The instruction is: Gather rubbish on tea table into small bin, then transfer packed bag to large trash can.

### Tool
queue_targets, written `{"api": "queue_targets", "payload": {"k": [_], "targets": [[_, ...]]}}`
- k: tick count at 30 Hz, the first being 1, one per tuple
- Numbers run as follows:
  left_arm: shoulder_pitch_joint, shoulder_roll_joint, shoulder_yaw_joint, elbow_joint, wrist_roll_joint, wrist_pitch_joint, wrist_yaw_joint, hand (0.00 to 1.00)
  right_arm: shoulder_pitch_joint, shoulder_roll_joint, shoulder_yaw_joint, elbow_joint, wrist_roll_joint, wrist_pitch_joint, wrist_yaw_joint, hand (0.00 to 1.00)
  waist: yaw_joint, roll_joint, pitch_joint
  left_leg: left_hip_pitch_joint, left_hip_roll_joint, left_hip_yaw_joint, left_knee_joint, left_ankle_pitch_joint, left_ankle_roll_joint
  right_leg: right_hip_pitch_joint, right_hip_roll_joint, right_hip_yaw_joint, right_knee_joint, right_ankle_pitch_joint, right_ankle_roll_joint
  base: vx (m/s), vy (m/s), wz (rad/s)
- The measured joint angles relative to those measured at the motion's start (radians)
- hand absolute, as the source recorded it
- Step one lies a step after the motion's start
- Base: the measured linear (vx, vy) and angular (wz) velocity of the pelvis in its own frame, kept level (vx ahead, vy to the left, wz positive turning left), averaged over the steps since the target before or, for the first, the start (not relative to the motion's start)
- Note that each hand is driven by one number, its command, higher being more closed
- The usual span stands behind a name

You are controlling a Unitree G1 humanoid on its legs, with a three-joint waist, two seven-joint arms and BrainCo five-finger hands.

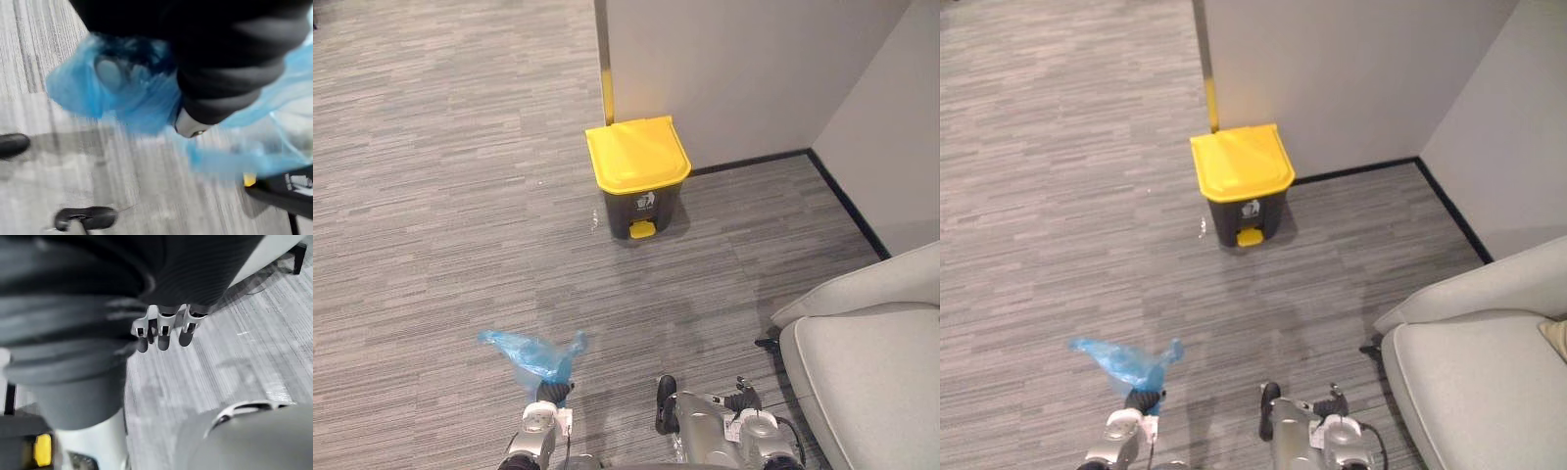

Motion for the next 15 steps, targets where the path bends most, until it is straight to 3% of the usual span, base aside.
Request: {"api": "queue_targets", "payload": {"k": [2,4,6,8,9,10,11,14,15], "targets": [[0.012,-0.032,0.017,-0.038,0.0,0.0,-0.003,1.0,0.009,0.001,0.026,-0.003,0.0,0.001,0.0,0.0,0.01,0.0,0.002,-0.113,0.064,0.024,0.265,-0.026,0.027,0.083,0.024,0.001,-0.045,-0.024,-0.01,0.33,-0.107,0.13],[0.042,-0.058,0.02,-0.051,-0.001,0.0,-0.007,1.0,0.011,0.006,0.027,-0.003,0.004,0.001,0.001,0.0,0.03,-0.002,0.001,-0.206,0.087,0.054,0.334,-0.059,0.04,0.16,0.036,0.006,-0.087,-0.043,-0.018,0.3,-0.015,-0.28],[0.058,-0.07,0.021,-0.06,-0.001,0.004,-0.011,1.0,0.009,0.031,0.017,-0.025,0.019,0.002,0.0,0.0,0.032,-0.005,0.002,-0.269,0.071,0.099,0.197,-0.074,0.061,0.217,0.036,0.024,-0.129,-0.045,-0.008,0.31,0.054,-0.25],[0.049,-0.071,0.023,-0.065,0.0,0.002,-0.014,1.0,0.013,0.039,-0.014,-0.037,0.019,0.002,0.0,0.0,0.044,-0.004,0.001,-0.308,0.019,0.102,-0.033,-0.056,0.059,0.258,0.024,0.047,-0.169,-0.049,0.022,0.32,0.117,-0.3],[0.049,-0.073,0.022,-0.063,0.0,0.002,-0.015,1.0,0.021,0.037,-0.017,-0.034,0.019,0.003,0.0,0.0,0.051,-0.003,0.002,-0.307,-0.02,0.091,-0.19,-0.005,0.048,0.281,0.013,0.06,-0.189,-0.058,0.042,0.42,0.188,-0.34],[0.05,-0.073,0.019,-0.057,0.0,0.002,-0.018,1.0,0.028,0.032,-0.017,-0.027,0.019,0.003,0.0,0.0,0.054,-0.004,0.0,-0.303,-0.047,0.07,-0.274,0.085,0.052,0.298,0.005,0.075,-0.202,-0.066,0.061,0.38,0.186,-0.43],[0.05,-0.066,0.017,-0.05,0.0,0.001,-0.02,1.0,0.032,0.031,-0.016,-0.006,0.019,0.007,0.0,0.0,0.07,-0.014,-0.014,-0.269,-0.083,0.07,-0.331,0.157,0.082,0.314,-0.011,0.112,-0.221,-0.071,0.089,0.54,0.224,-0.22],[0.025,-0.042,-0.01,-0.023,0.0,0.001,-0.022,1.0,0.027,0.031,-0.017,0.012,0.017,0.009,0.002,0.0,0.057,-0.04,-0.031,-0.286,-0.133,0.096,-0.275,0.125,0.138,0.332,-0.07,0.136,-0.249,-0.067,0.133,0.46,0.19,-0.06],[0.029,-0.042,-0.017,-0.02,0.0,0.001,-0.023,1.0,0.02,0.028,-0.017,0.01,0.017,0.008,0.002,0.0,0.057,-0.033,-0.033,-0.274,-0.138,0.109,-0.258,0.093,0.145,0.321,-0.079,0.157,-0.206,-0.067,0.139,0.37,0.152,-0.31]]}}
